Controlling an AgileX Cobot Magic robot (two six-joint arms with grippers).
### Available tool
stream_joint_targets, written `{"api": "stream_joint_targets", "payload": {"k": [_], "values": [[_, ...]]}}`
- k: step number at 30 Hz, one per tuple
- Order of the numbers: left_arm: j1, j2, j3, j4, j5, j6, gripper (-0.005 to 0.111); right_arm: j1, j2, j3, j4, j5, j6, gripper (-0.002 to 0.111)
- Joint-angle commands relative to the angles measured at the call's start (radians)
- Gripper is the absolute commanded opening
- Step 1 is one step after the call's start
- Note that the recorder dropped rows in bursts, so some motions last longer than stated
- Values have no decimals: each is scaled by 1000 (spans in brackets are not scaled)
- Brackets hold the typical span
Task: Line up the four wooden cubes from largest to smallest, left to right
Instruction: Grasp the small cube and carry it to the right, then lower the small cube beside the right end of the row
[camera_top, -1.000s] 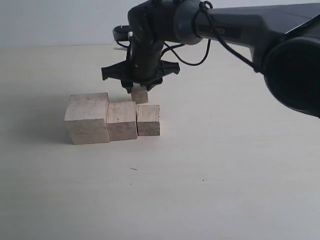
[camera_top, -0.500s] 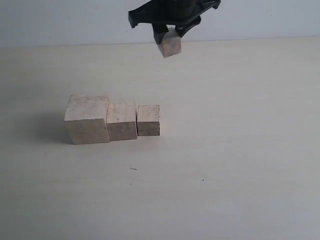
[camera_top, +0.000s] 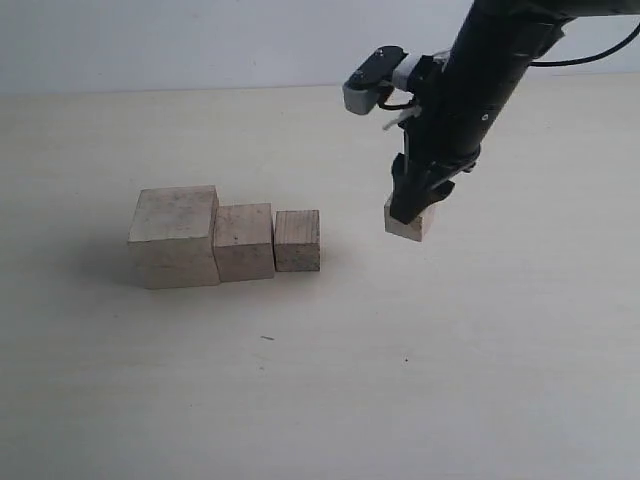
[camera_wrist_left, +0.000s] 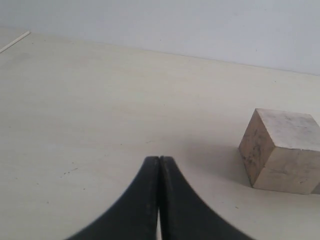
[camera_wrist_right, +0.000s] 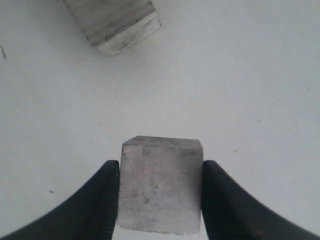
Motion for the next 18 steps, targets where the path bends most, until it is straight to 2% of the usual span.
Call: {"api": "stream_joint_targets", "payload": {"k": [1,4,8,13,18], "values": [[-5,-6,0,0,-6,0,0,-17,-13,14,13,-80,-200,0],[-5,-6,0,0,-6,0,0,-12,-13,14,78,-135,-254,0],[-5,-6,0,0,-6,0,0,-12,2,14,148,-130,-470,0],[-5,-6,0,0,-6,0,0,-12,53,14,163,-124,-546,0],[-5,-6,0,0,-6,0,0,-12,114,14,266,-123,-660,0]]}}
